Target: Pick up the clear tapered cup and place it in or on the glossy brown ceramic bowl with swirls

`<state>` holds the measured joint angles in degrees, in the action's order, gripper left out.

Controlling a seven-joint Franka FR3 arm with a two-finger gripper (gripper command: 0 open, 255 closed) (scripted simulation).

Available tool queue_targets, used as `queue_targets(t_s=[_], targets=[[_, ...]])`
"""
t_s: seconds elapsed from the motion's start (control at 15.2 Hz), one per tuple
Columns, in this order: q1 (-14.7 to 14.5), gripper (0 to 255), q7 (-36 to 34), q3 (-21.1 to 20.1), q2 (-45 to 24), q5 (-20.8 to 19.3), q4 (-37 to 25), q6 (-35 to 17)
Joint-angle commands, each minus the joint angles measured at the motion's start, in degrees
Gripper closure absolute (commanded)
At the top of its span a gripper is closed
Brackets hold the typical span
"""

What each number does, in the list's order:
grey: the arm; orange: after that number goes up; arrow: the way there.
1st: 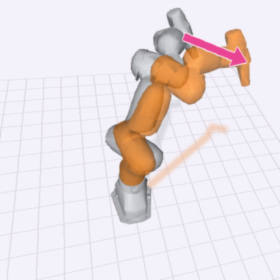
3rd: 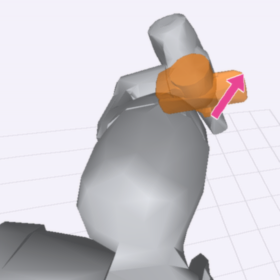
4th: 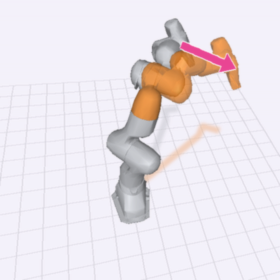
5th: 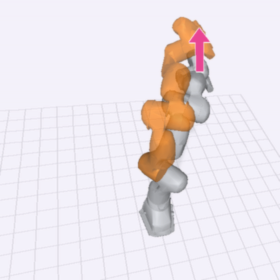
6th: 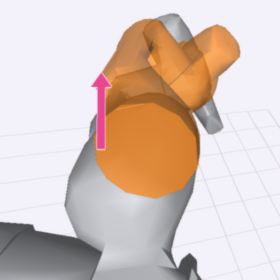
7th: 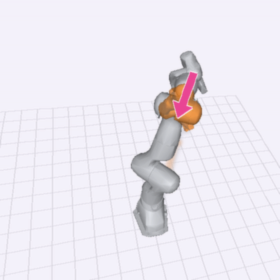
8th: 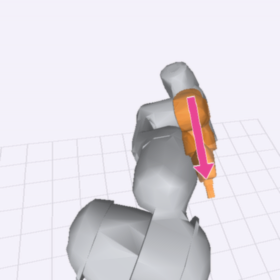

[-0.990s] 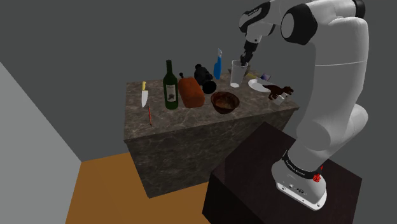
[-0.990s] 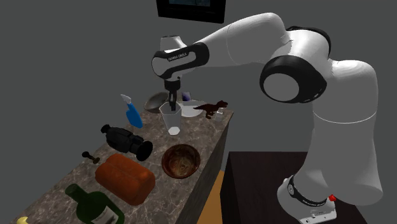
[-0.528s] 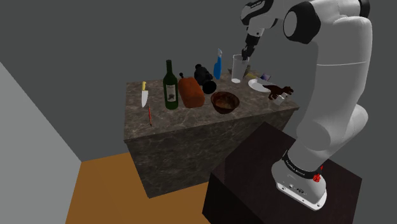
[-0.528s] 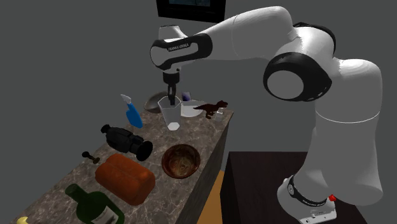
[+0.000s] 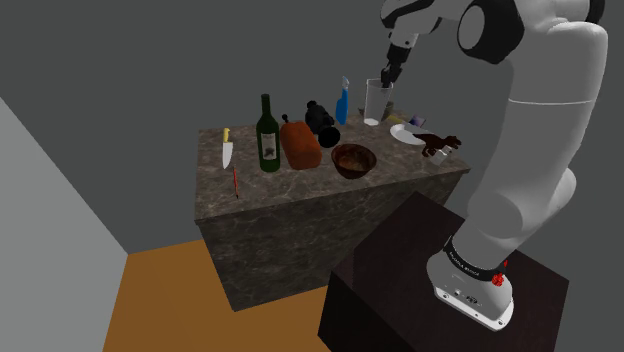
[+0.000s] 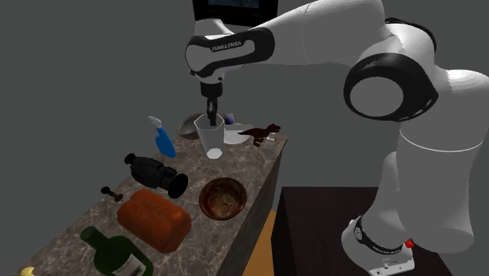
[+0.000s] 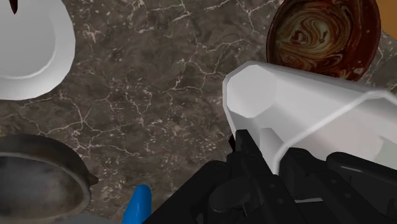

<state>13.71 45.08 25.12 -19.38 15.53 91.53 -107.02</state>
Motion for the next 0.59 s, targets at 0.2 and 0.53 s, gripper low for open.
queue_targets(t_s=[0.2,0.53], targets=[[-5.11,255,-5.85,-0.61,10.33,-4.32,10.63,-2.12],[-8.79,255,-12.84,-2.77,19.97,-8.44,19.08,-2.65]])
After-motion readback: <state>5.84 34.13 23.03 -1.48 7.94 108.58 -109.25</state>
